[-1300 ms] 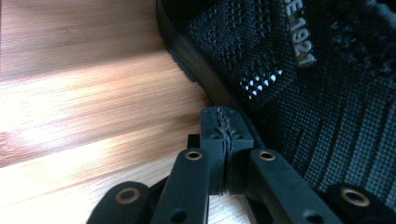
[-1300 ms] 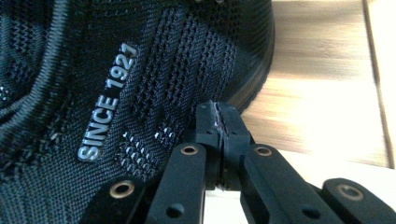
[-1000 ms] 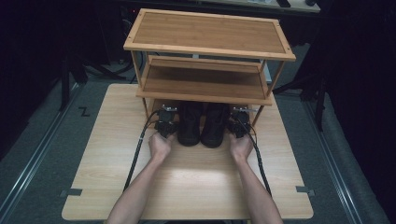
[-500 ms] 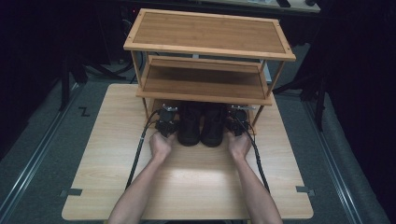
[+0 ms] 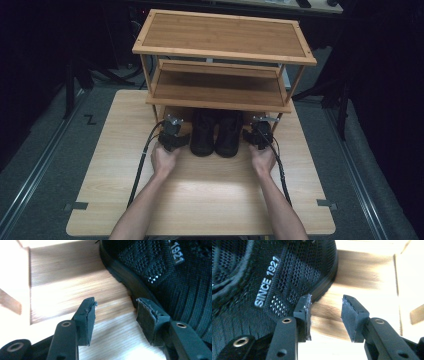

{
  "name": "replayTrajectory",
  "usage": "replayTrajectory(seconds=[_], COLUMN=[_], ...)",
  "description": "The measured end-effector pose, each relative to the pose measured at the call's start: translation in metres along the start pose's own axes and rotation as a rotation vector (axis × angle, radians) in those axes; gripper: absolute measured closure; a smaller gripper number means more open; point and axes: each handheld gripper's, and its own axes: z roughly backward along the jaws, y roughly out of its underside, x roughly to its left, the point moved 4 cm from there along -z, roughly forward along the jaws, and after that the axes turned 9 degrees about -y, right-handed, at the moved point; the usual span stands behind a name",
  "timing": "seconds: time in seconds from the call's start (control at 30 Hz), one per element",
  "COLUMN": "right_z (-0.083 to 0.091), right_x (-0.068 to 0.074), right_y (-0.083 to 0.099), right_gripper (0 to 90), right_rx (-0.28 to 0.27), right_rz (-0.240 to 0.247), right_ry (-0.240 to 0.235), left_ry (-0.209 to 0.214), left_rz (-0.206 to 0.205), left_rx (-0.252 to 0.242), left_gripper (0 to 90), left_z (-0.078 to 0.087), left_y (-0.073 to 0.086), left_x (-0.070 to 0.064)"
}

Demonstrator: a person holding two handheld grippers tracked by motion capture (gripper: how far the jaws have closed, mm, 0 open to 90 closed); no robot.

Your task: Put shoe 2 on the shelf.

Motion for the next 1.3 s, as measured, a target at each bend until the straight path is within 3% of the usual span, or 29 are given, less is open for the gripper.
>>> replayTrajectory(seconds=[0.13,0.23,0.53,0.77,0.93,1.3], right_z=[0.012,0.02,0.047,0.065,0.075,0.088], right_x=[-0.003,-0.005,-0.012,-0.016,-0.019,-0.025], right_y=[0.003,0.005,0.018,0.029,0.042,0.063], right_gripper=[56.7,55.7,53.8,49.8,48.1,46.3], right_rx=[-0.026,-0.044,-0.089,-0.114,-0.108,-0.111], right_rz=[0.005,0.0,0.009,0.017,0.036,0.028], right_ry=[-0.005,-0.019,-0.046,-0.077,-0.075,-0.088], left_ry=[0.008,0.011,0.058,0.061,0.07,0.071], left_rz=[0.009,-0.015,0.004,-0.004,0.001,0.01], left_rx=[-0.017,-0.018,-0.087,-0.096,-0.098,-0.095], left_gripper=[46.7,44.6,43.2,42.3,41.4,40.4], left_z=[0.007,0.015,0.041,0.052,0.062,0.076], left_y=[0.002,0.003,0.002,0.016,0.029,0.051], left_x=[0.004,0.007,0.007,0.011,0.016,0.022])
